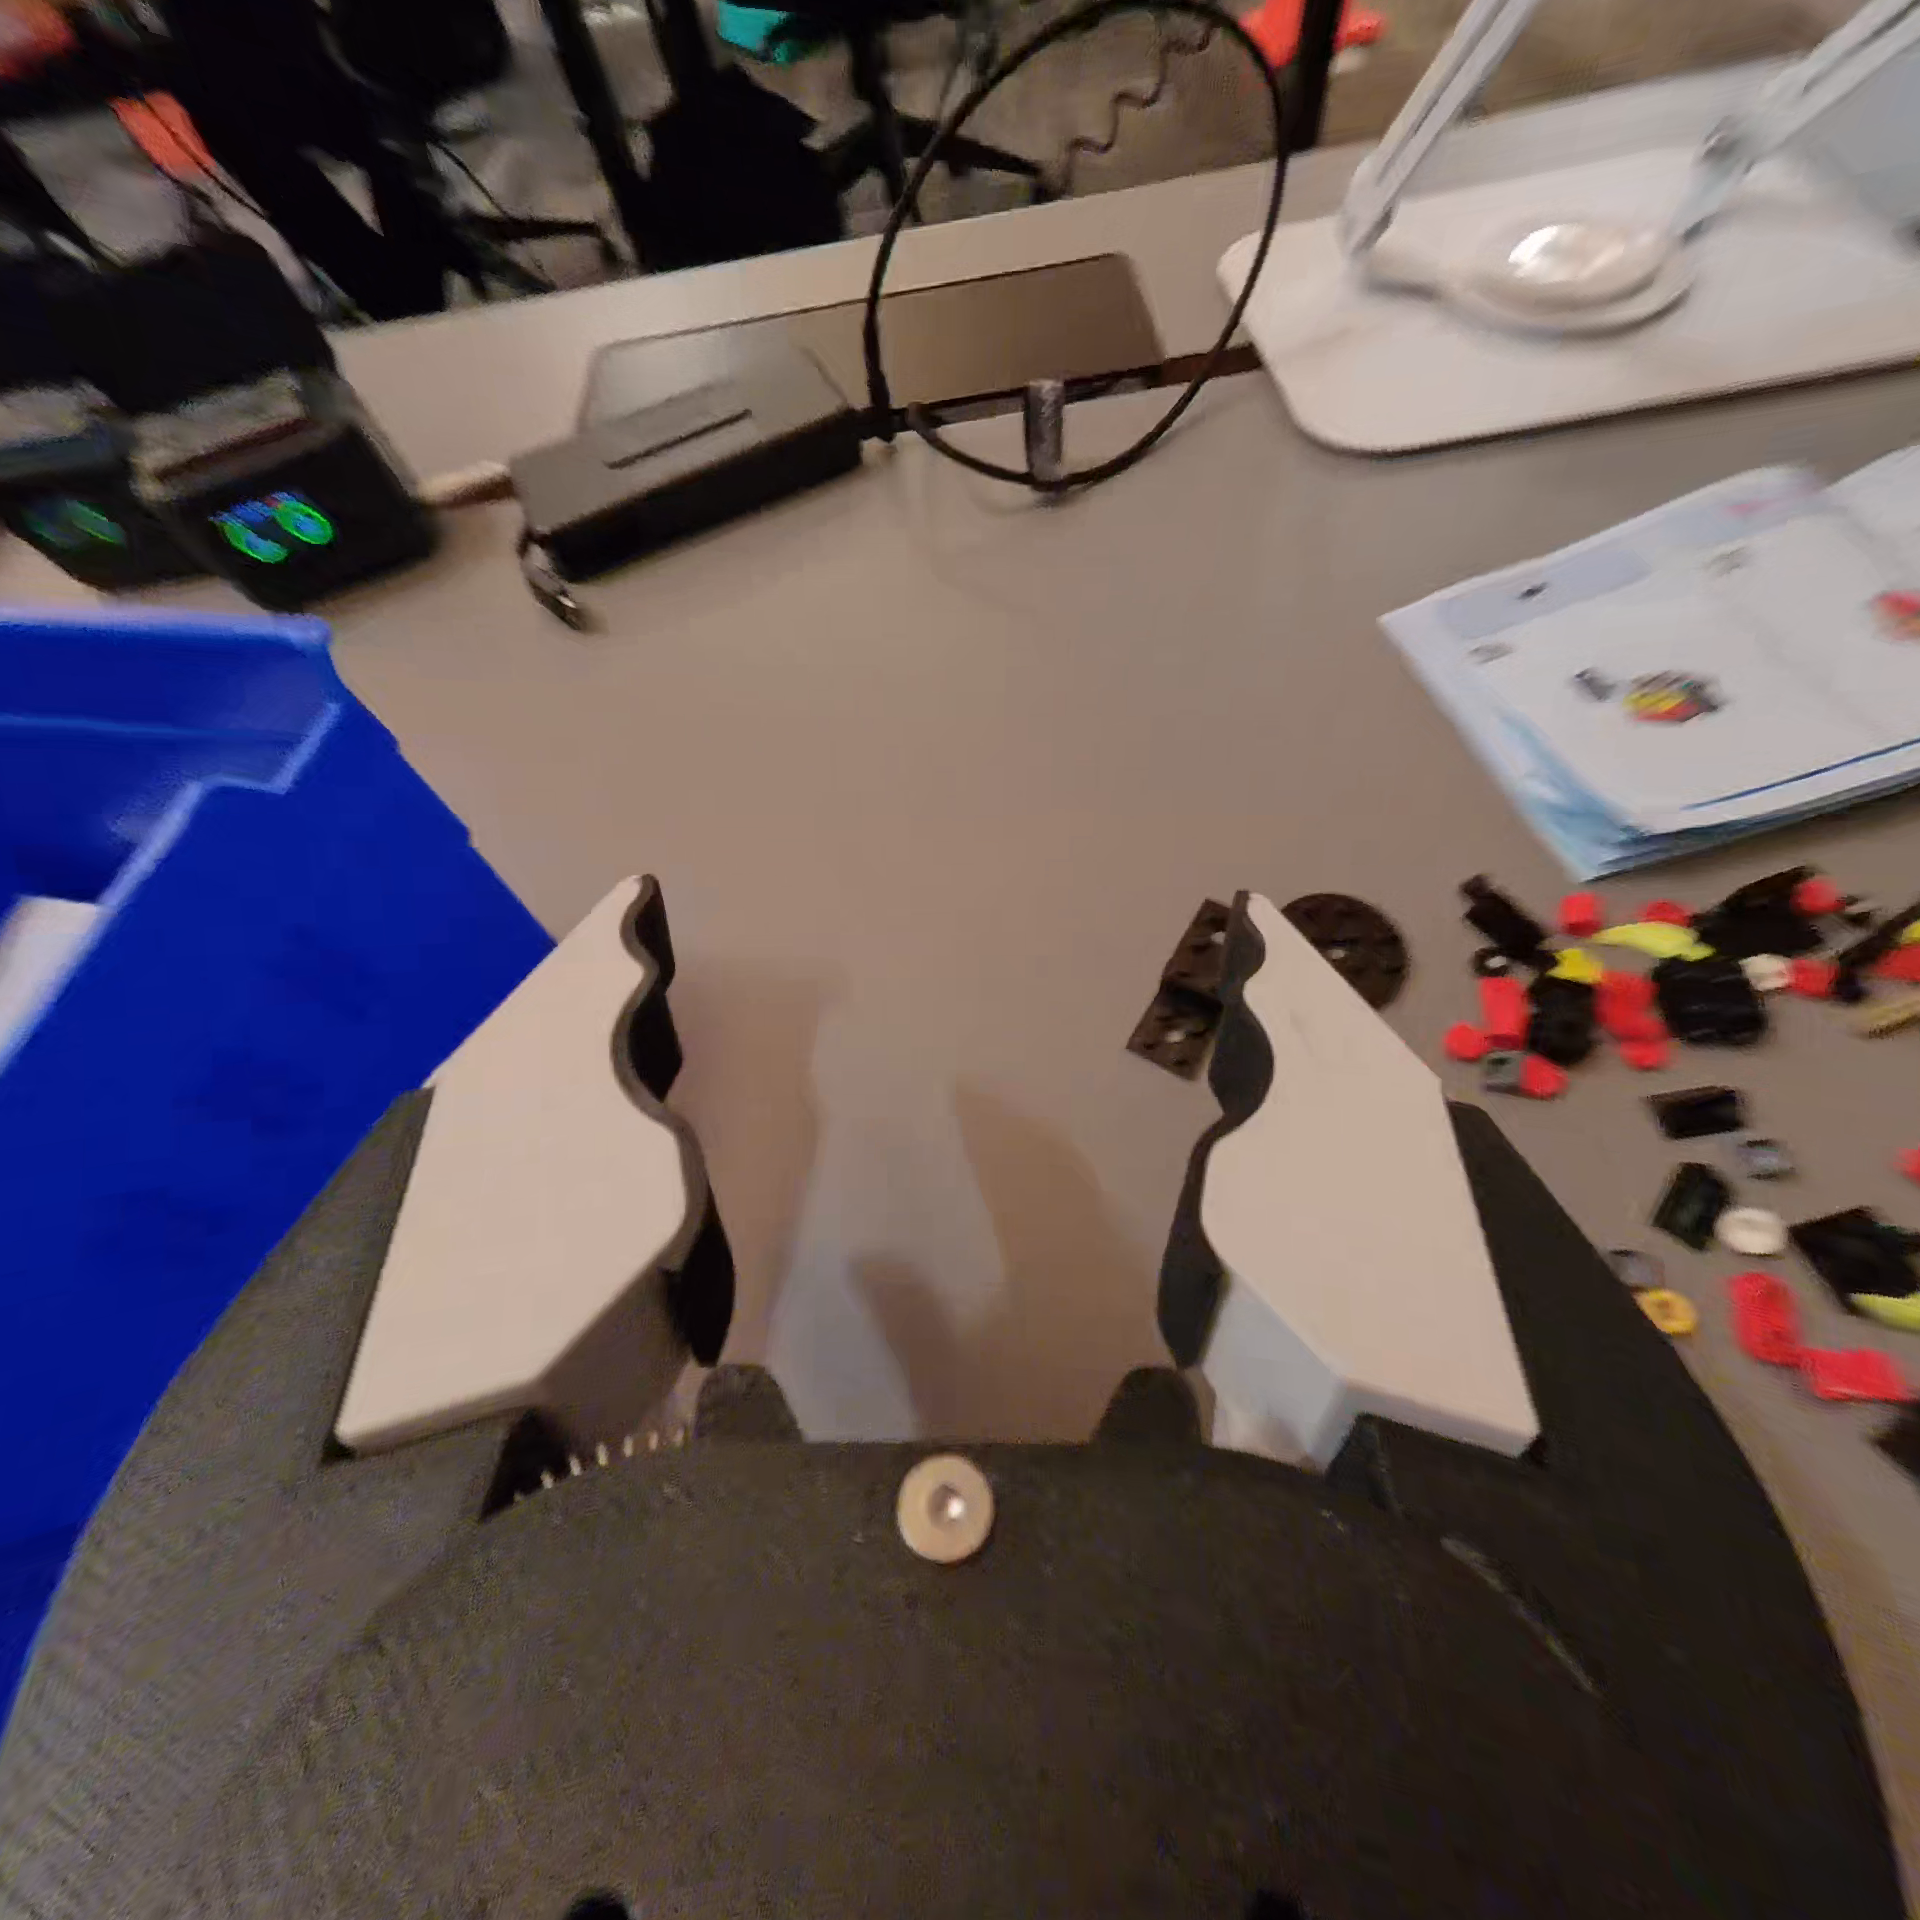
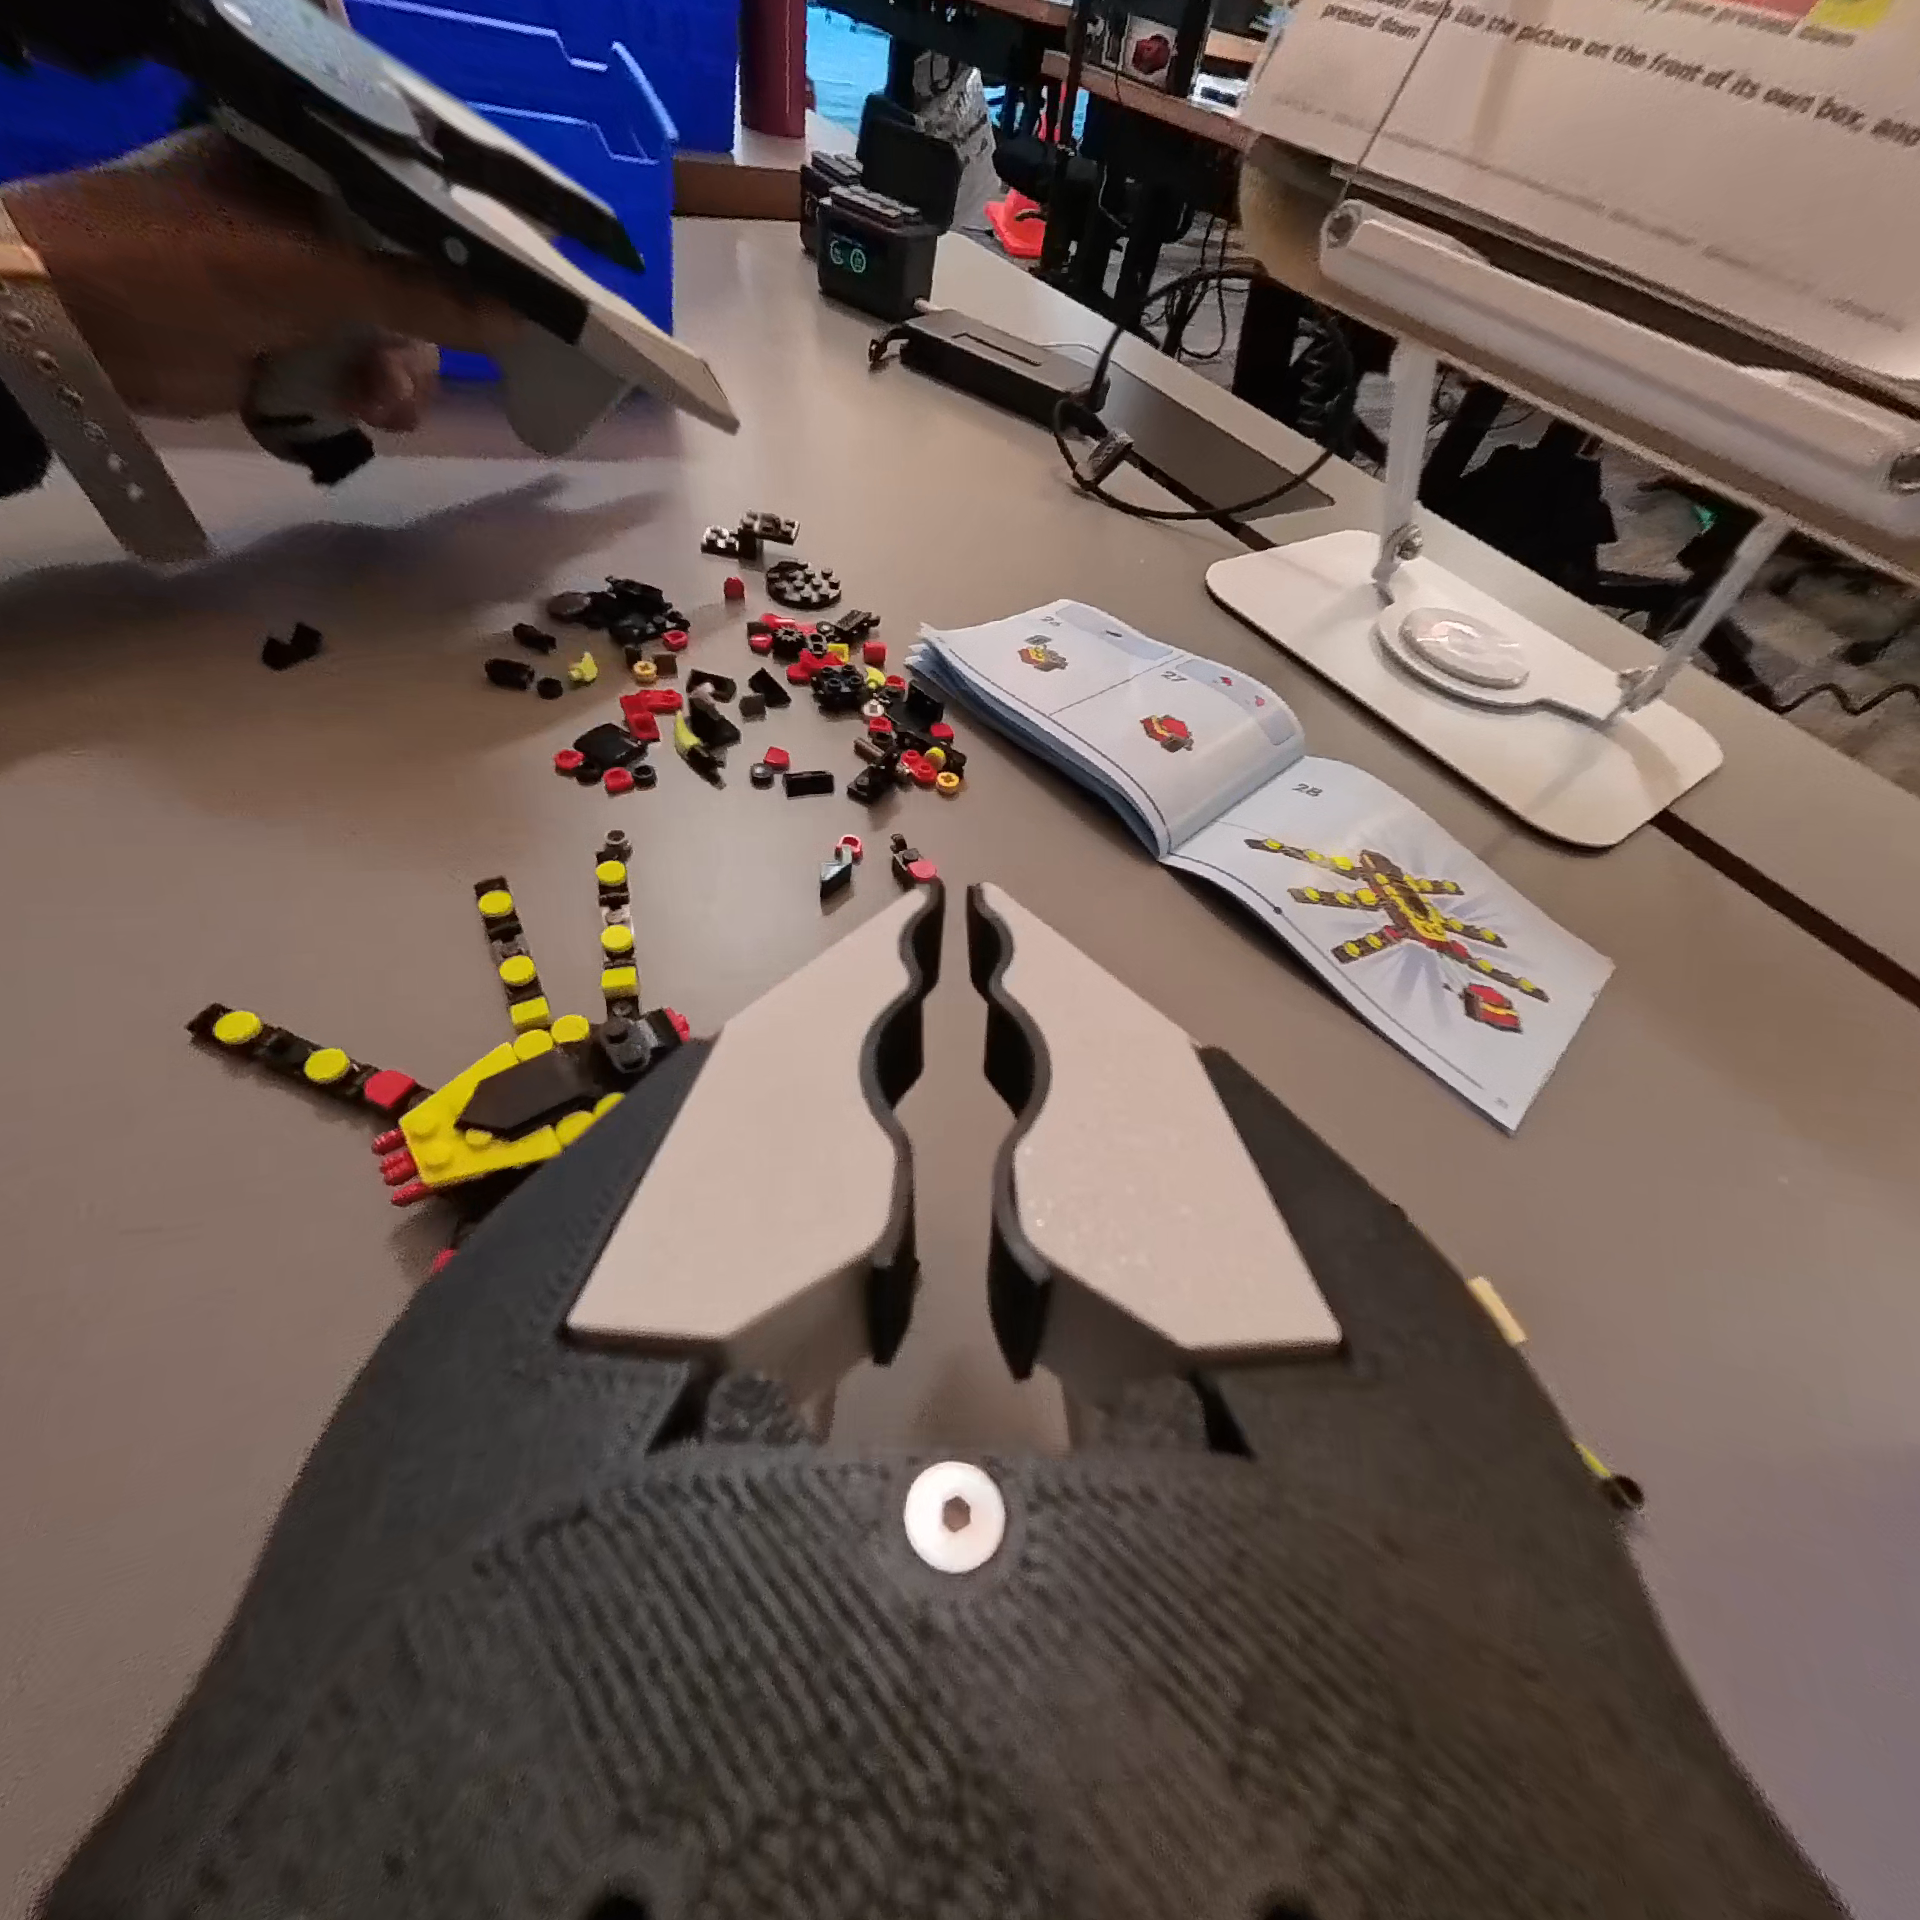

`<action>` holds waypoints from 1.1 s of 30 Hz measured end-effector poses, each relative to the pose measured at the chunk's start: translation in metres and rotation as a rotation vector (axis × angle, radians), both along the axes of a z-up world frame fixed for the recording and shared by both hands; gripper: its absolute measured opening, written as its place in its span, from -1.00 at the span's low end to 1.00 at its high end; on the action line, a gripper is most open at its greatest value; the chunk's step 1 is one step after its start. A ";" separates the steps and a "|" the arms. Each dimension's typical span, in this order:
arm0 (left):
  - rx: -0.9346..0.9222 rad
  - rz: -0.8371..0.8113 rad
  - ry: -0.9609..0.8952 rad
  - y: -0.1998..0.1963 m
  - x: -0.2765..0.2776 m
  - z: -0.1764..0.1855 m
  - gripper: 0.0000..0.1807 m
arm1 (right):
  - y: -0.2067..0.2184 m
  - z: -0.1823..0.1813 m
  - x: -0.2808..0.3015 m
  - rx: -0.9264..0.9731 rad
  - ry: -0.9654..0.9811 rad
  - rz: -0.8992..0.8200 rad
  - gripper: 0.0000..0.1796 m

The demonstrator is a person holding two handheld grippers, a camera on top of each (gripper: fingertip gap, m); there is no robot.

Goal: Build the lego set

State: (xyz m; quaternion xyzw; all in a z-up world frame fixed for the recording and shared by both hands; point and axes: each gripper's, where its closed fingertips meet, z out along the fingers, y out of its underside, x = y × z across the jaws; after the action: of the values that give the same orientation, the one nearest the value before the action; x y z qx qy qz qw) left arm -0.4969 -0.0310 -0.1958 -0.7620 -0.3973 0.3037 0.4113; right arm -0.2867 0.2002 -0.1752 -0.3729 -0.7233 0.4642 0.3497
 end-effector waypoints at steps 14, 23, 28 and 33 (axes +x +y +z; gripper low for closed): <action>0.197 -0.230 -0.086 0.040 0.030 0.005 -0.74 | 0.002 0.002 -0.001 0.008 0.022 -0.013 -0.99; 0.122 -0.297 -0.056 0.053 0.038 0.000 -1.00 | 0.004 0.002 -0.002 -0.002 0.029 -0.027 -0.93; 0.106 -0.284 -0.029 0.052 0.036 -0.002 -1.00 | 0.013 0.010 -0.003 -0.061 0.048 -0.072 -0.81; 0.106 -0.225 0.035 0.045 0.030 0.004 -1.00 | 0.028 0.018 -0.006 -0.105 0.091 -0.128 -0.80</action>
State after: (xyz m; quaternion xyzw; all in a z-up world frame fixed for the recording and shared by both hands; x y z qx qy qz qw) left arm -0.4668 0.0144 -0.1917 -0.7736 -0.3176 0.2472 0.4895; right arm -0.2924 0.2286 -0.1568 -0.4145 -0.6562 0.4945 0.3912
